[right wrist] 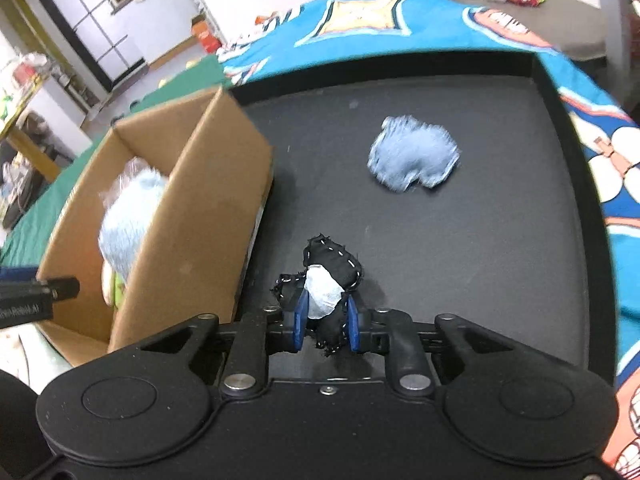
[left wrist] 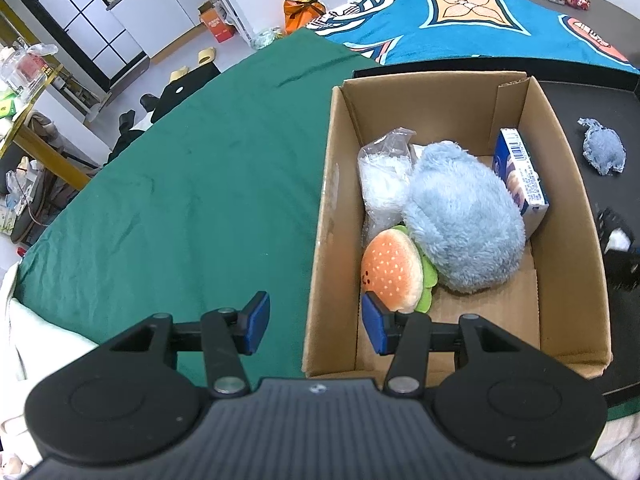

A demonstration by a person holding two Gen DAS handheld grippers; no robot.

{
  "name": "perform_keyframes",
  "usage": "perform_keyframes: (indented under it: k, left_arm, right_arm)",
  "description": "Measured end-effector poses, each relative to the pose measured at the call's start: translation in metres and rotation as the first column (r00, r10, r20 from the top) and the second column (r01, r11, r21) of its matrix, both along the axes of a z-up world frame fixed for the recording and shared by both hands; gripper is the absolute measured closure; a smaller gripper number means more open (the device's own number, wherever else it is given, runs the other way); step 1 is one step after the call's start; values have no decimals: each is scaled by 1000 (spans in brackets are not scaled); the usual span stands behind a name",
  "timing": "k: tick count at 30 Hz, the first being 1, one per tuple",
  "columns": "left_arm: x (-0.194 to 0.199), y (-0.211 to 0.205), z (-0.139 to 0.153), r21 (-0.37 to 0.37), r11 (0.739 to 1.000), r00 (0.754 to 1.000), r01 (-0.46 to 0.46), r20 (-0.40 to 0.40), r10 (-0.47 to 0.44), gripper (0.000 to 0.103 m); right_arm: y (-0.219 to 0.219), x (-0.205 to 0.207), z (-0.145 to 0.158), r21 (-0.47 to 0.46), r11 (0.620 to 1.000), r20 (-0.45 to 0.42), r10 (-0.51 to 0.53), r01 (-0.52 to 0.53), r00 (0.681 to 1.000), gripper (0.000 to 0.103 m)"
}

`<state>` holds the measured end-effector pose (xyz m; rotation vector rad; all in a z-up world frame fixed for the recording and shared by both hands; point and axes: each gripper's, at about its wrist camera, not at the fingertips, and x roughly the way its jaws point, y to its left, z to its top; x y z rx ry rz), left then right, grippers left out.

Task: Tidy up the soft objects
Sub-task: 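Carry the black-and-white item with the right gripper into the box and release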

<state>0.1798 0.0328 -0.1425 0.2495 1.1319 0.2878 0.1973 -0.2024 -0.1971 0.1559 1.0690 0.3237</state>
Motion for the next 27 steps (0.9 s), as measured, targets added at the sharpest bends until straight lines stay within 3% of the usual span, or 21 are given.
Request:
perform_keyframes:
  k: [15, 27]
  left_arm:
    - [-10, 11, 11, -78, 997, 999, 12, 33, -9, 54]
    - [-16, 22, 13, -156, 988, 998, -1, 60, 10, 54]
  right_arm:
    - [-10, 3, 51, 63, 995, 125, -91, 83, 988, 83]
    - [4, -9, 77, 66, 996, 186, -71, 59, 980, 82]
